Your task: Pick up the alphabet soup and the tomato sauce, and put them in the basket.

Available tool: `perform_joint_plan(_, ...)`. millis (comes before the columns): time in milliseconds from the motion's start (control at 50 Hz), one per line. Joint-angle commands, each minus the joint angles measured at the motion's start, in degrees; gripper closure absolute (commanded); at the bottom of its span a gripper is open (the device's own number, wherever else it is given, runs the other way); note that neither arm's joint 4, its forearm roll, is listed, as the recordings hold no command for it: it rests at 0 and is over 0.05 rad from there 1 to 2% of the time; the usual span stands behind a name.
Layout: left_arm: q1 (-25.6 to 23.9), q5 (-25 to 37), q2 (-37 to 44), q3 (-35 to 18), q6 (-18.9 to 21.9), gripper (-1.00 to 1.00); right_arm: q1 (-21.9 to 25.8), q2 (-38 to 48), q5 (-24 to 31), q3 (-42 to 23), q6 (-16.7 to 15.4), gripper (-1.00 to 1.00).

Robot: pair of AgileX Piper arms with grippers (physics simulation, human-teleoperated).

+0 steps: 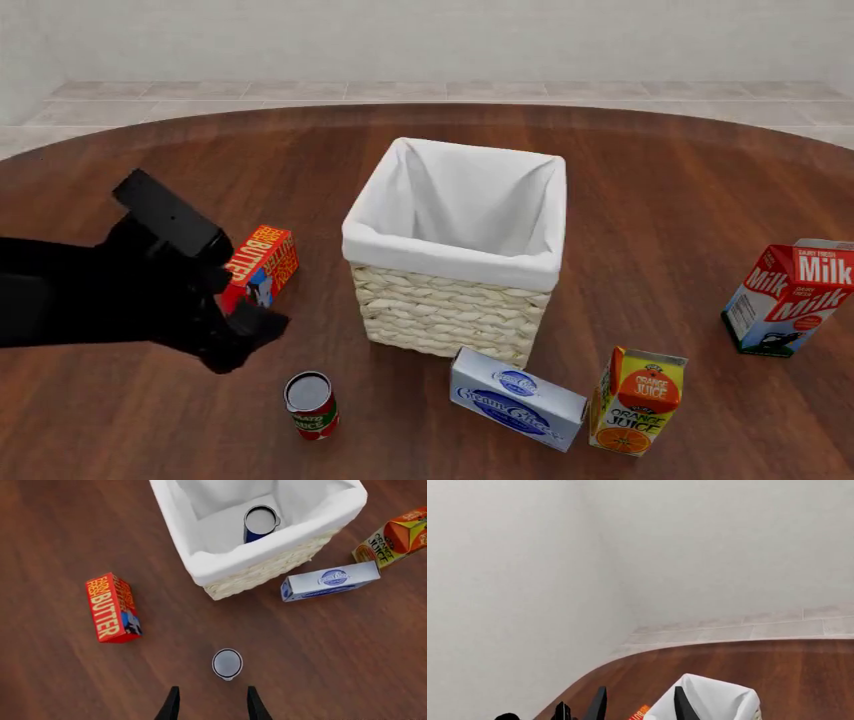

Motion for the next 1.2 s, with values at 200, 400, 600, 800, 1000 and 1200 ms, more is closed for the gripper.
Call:
perform_joint_plan(200,-3.7,-5.6,5.9,2.2,-0.9,-1.00,0.3,-0.3,0.4,-0.9,-0.2,-1.00)
perform_joint_plan(400,-4.5,-8.6,8.7,4.4,-1.0,-1.00,0.1,-0.1,0.4,-0.8,-0.4,-1.00)
perform_joint_plan(600,-5.1,-10.9,10.6,6.2,-1.3,-1.00,0.1,-0.2,0.3,-0.6,-0.4,-1.00)
perform_joint_plan(800,-5.1,-13.9,12.7,8.5,-1.7,-1.00,0.0,-0.1,0.3,-0.4,-0.4,-1.00)
perform_joint_plan(1000,-5.0,-15.2,13.3,9.6,-1.8,-1.00,-0.1,-0.1,0.5,-0.6,-0.4,-1.00)
perform_joint_plan(1200,-4.8,-17.2,14.3,11.9,-2.1,-1.00,0.0,-0.2,0.6,-0.5,-0.4,-1.00)
